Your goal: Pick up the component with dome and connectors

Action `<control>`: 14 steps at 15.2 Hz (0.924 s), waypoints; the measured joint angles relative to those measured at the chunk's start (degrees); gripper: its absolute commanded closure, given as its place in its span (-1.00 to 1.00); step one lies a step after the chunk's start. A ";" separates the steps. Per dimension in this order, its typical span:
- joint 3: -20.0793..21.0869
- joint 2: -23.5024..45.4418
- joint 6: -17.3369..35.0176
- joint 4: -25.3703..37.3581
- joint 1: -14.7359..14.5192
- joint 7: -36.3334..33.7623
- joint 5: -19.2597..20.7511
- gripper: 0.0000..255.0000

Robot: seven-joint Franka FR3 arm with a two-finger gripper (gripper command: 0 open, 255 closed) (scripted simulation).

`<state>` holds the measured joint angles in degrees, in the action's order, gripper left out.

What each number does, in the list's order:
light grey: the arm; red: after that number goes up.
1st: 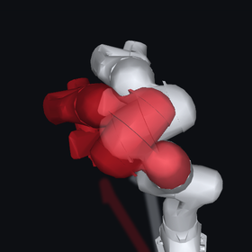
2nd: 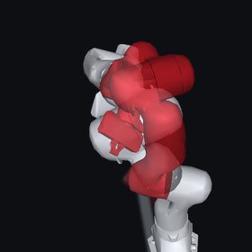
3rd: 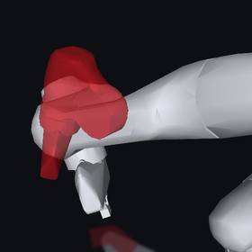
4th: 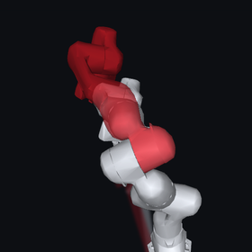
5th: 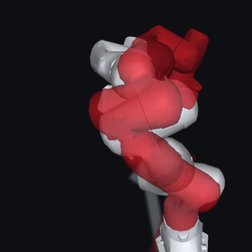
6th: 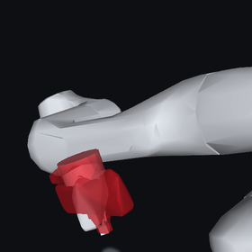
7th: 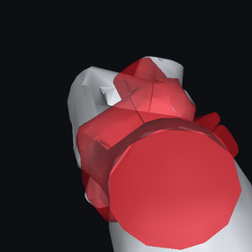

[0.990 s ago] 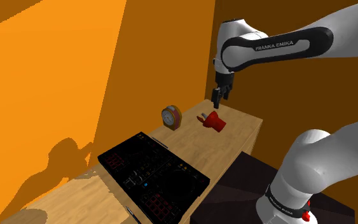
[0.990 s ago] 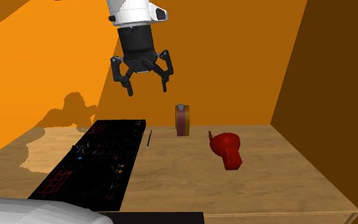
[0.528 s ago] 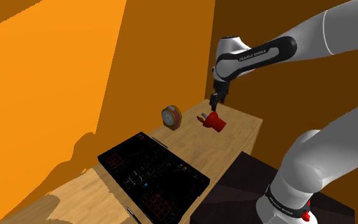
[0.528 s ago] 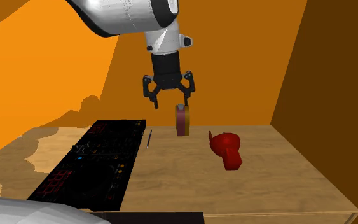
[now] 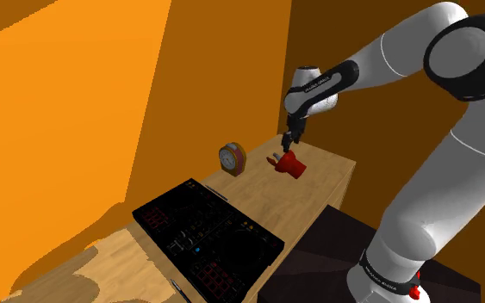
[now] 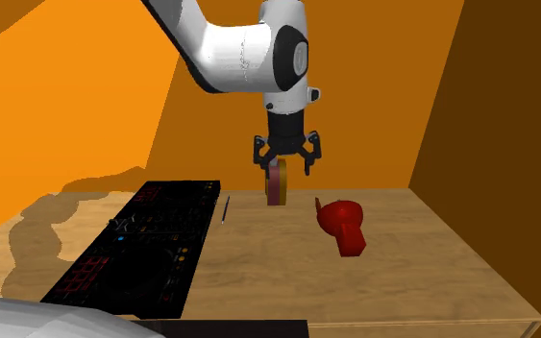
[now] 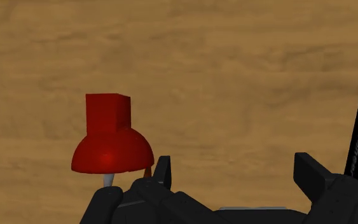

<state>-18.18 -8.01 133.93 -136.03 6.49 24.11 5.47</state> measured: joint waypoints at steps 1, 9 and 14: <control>-0.78 1.80 1.03 0.89 0.22 1.68 -1.10 -1.00; -2.10 20.81 7.61 12.94 3.61 15.56 -14.73 -1.00; 0.13 31.71 8.13 22.82 8.59 22.62 -21.88 -1.00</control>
<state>-18.04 23.70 142.06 -113.21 15.08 46.72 -16.42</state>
